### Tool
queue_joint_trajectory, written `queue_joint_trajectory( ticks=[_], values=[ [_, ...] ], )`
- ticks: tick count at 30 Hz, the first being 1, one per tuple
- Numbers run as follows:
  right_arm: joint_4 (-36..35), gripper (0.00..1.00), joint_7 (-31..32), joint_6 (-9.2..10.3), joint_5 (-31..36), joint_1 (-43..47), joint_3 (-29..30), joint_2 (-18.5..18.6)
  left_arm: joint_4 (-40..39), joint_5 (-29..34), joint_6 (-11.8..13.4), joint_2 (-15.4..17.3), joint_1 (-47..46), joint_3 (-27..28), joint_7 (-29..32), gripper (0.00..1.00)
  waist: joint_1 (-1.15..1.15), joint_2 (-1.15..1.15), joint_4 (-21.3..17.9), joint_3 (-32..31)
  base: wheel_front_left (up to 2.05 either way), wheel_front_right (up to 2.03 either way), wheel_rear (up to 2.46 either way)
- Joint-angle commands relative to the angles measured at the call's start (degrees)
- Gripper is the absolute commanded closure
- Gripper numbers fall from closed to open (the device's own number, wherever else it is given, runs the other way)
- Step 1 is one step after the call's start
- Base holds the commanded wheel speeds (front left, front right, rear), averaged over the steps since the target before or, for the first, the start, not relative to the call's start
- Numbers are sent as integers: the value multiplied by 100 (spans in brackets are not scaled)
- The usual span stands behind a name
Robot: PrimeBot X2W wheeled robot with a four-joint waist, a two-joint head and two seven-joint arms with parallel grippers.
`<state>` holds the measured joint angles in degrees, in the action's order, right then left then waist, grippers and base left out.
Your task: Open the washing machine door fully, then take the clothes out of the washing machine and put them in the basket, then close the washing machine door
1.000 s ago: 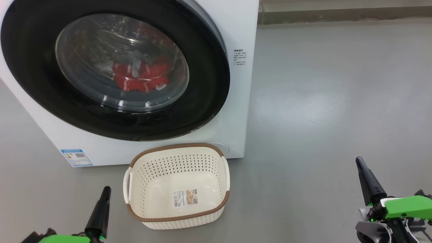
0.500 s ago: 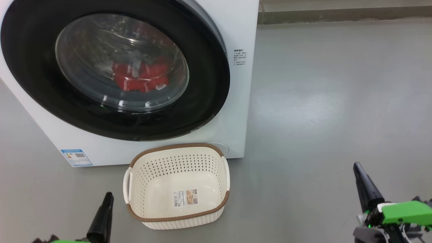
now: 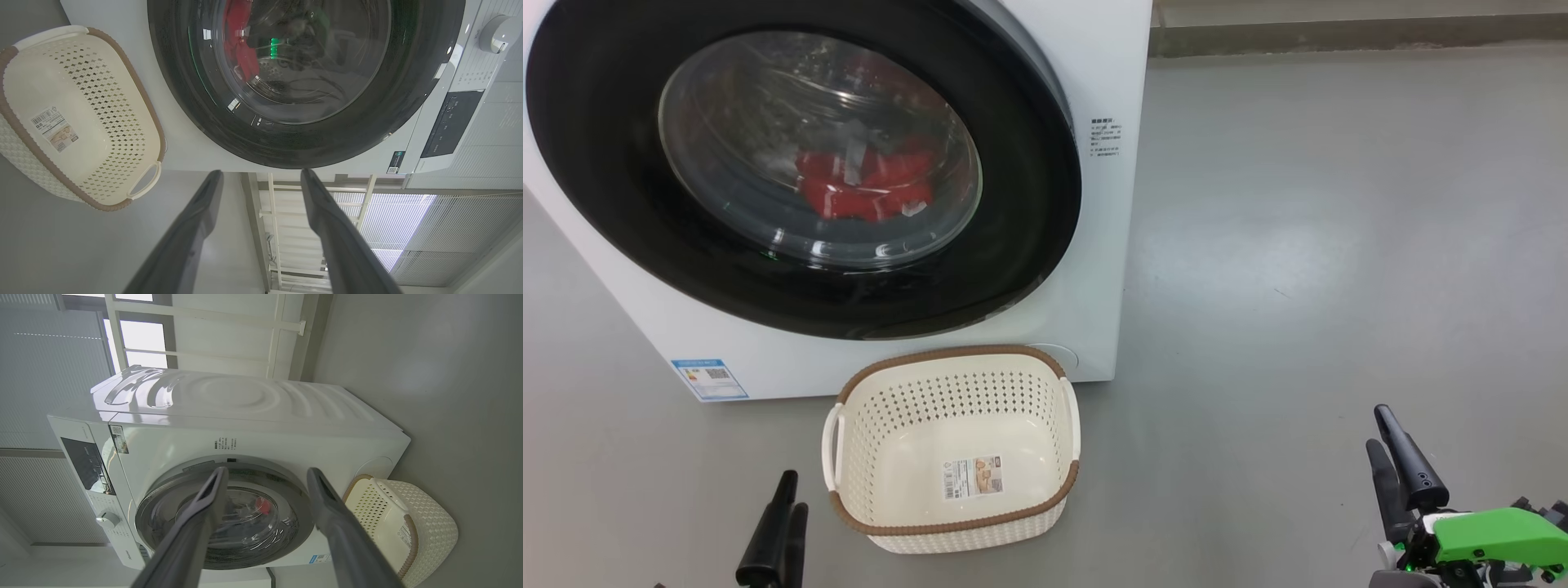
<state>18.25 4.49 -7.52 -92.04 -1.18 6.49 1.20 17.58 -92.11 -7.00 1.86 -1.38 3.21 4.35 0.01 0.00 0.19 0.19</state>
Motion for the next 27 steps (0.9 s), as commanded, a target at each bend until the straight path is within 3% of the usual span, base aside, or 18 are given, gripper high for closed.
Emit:
queue_joint_trajectory(
  ticks=[1, 13, 27],
  values=[
    [-192, 0, -67, -1, 114, -90, -53, 85, -201, 119, -6, 67, -108, -8, -60, 0, -1, 0, 0, 1, 0, 0, 0],
    [-253, 0, -288, 0, 625, -70, -298, 226, -406, 1004, -11, 77, -48, 17, -278, 0, -1, 0, -11, 15, 0, 0, 0],
    [-258, 0, -525, 0, 1631, -86, -585, 409, -619, 2488, -16, 65, 19, -30, -514, 0, -1, 0, -4, 63, 0, 0, 0]
  ],
)
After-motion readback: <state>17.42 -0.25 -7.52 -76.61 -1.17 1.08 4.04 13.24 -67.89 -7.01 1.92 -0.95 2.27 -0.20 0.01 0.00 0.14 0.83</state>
